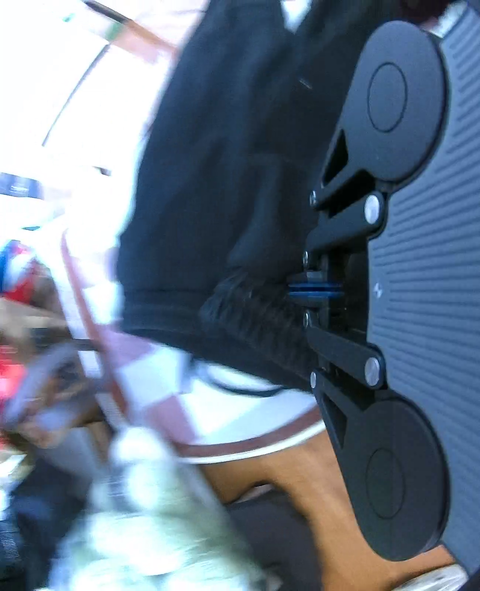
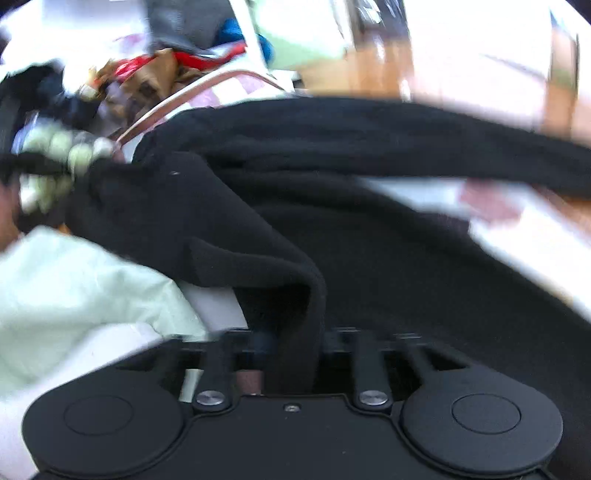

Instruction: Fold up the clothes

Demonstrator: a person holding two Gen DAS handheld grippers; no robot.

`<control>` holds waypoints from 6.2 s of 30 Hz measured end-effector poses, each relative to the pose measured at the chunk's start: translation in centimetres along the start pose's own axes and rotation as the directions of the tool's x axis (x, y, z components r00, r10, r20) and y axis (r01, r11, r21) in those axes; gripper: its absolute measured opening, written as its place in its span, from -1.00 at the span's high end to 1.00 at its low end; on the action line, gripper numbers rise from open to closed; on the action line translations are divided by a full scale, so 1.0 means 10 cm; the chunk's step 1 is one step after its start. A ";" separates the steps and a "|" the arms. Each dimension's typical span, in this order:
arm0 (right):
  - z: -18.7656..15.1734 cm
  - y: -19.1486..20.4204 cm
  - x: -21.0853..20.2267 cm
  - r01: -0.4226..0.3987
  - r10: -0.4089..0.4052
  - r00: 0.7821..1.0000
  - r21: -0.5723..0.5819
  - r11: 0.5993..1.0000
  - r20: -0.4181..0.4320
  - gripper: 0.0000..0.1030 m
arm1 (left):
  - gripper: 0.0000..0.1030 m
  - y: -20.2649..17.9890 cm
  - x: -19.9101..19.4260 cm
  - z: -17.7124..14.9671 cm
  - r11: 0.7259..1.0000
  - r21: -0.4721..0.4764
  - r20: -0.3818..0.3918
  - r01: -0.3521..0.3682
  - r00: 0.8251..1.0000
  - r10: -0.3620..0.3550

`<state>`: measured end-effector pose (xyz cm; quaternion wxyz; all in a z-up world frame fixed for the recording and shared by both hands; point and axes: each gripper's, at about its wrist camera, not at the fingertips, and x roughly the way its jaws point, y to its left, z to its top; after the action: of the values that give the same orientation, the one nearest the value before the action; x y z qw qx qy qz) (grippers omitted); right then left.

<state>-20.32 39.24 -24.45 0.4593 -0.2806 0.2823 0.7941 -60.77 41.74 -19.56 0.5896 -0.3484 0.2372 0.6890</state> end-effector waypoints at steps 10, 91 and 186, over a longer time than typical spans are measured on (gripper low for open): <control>0.06 0.26 -0.66 -0.247 0.247 0.969 -0.058 0.967 -0.011 0.87 | 1.00 0.72 -0.92 0.30 0.966 0.045 0.000 -0.256 0.967 0.256; -1.61 -1.68 -2.15 0.549 -0.320 0.795 0.836 0.014 -0.516 -0.26 | -0.05 -2.93 -0.09 -0.88 0.492 0.500 -0.602 0.713 0.694 -0.394; -1.82 -1.57 -2.06 0.507 -0.283 0.842 0.853 0.125 -0.459 0.55 | -0.48 1.08 -0.10 -0.68 0.887 -0.429 -0.274 0.169 0.912 -0.306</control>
<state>5.71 21.22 -25.40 0.6965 -0.0788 0.6593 0.2722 -69.88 34.06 -24.10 0.5387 -0.5988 0.1443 0.5748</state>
